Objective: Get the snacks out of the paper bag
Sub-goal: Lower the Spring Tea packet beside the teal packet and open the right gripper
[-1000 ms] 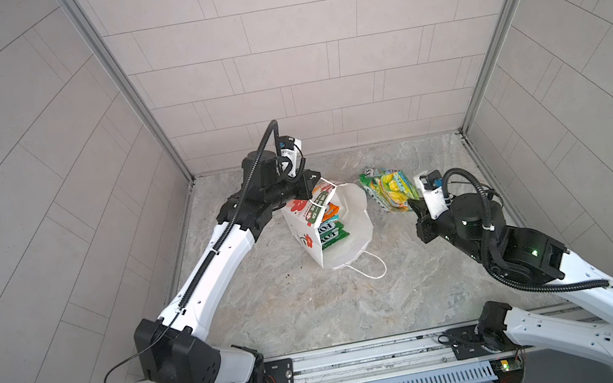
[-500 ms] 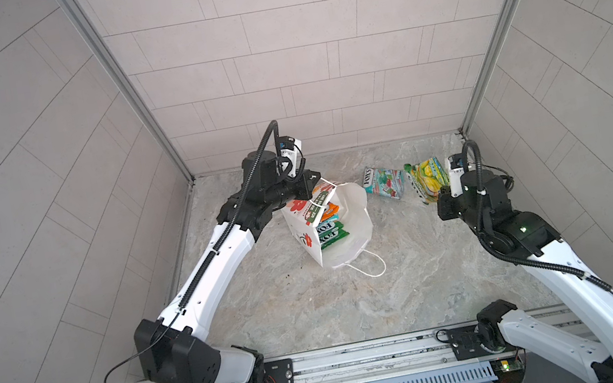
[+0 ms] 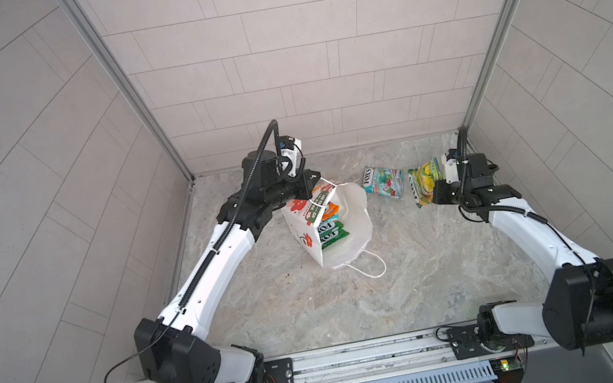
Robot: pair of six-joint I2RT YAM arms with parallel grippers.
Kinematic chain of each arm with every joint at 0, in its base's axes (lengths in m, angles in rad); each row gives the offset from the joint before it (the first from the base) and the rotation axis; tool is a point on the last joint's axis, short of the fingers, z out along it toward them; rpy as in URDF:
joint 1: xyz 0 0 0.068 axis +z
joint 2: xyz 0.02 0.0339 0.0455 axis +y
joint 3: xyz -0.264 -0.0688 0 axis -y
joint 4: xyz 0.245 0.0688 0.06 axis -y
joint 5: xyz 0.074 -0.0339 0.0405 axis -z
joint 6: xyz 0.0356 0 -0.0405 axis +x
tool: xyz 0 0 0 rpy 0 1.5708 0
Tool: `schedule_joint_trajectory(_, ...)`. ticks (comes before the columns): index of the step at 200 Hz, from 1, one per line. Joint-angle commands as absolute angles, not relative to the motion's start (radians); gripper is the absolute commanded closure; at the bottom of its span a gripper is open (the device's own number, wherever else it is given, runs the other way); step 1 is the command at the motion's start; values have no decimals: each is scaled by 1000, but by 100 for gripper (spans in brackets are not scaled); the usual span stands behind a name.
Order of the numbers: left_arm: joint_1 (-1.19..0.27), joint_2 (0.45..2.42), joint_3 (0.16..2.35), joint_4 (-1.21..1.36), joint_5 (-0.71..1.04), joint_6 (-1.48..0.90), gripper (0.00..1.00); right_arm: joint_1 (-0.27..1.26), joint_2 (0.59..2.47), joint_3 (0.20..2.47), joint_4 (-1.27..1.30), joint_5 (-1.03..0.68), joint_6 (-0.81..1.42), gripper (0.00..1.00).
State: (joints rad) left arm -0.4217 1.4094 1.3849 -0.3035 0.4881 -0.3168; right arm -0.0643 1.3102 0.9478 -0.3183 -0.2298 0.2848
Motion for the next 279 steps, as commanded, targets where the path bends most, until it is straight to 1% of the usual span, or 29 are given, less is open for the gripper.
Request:
schedule_joint_trajectory(1, -420, 1417, 1376, -286, 484, -311, 100, -104, 1384, 996, -196, -327, 307, 100)
schedule_joint_trajectory(14, -420, 1417, 1375, -285, 482, -310, 100, -130, 1453, 1022, -175, -369, 302, 100)
schedule_joint_trajectory(39, -420, 1420, 1373, -282, 481, -310, 100, -194, 1613, 1095, -169, -523, 318, 100)
schedule_joint_trajectory(62, -421, 1427, 1373, -282, 489, -313, 100, -225, 1725, 1149, -170, -595, 334, 100)
schedule_joint_trajectory(98, -422, 1429, 1371, -282, 483, -309, 100, -243, 1818, 1187, -188, -572, 315, 100)
schedule_joint_trajectory(164, -421, 1429, 1372, -281, 485, -309, 100, -262, 1913, 1271, -252, -523, 281, 100)
schedule_joint_trajectory(171, -422, 1429, 1371, -281, 484, -310, 100, -262, 1919, 1281, -261, -514, 276, 97)
schedule_joint_trajectory(186, -421, 1430, 1371, -281, 484, -309, 100, -263, 1931, 1304, -279, -496, 273, 95)
schedule_joint_trajectory(206, -420, 1432, 1372, -282, 489, -308, 100, -262, 1939, 1328, -302, -466, 281, 88)
schedule_joint_trajectory(220, -421, 1432, 1372, -282, 488, -310, 100, -262, 1938, 1342, -322, -440, 287, 74)
schedule_joint_trajectory(236, -421, 1434, 1373, -282, 488, -310, 100, -262, 1932, 1355, -343, -410, 287, 61)
schedule_joint_trajectory(257, -421, 1432, 1373, -284, 488, -310, 100, -262, 1914, 1362, -367, -358, 291, 52)
schedule_joint_trajectory(279, -421, 1433, 1375, -286, 488, -311, 100, -261, 1868, 1340, -374, -272, 306, 47)
